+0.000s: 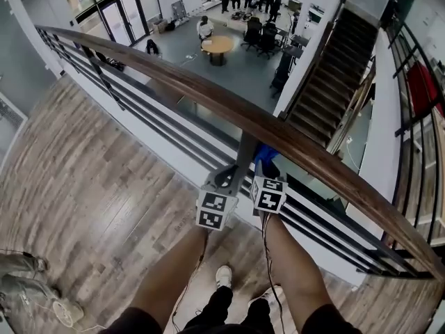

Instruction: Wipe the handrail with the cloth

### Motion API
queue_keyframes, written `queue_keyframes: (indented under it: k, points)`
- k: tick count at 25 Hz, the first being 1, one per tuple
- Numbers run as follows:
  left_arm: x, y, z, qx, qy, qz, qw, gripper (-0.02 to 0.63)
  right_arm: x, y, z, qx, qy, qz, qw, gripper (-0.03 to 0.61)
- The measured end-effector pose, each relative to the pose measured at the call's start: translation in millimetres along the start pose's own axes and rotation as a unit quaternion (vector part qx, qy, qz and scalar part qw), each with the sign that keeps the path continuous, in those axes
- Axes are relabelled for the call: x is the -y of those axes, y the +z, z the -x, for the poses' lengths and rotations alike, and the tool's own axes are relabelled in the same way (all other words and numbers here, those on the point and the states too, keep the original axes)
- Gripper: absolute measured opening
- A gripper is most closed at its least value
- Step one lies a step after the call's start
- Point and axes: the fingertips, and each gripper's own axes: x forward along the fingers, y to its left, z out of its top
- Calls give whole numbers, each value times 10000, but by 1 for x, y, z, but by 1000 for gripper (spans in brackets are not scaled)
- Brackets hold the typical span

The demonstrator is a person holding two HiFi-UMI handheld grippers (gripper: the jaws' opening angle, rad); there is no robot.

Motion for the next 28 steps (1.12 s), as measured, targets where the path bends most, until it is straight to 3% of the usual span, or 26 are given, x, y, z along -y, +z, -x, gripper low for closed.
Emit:
queue_keyframes:
  k: [9,16,28]
  points:
    - [-7,-26,10,-272,32,-57,9996,5,-1,-11,-16,-294,-333,162,9989,100]
    - [32,-27,7,-309,-168,-103,9993,5,16,-15,7,-275,-367,-27,9989,100]
    - [92,-30,-4,-381,-438,-46,9983,5,86,-42,57,-297,-740,-247,9965,100]
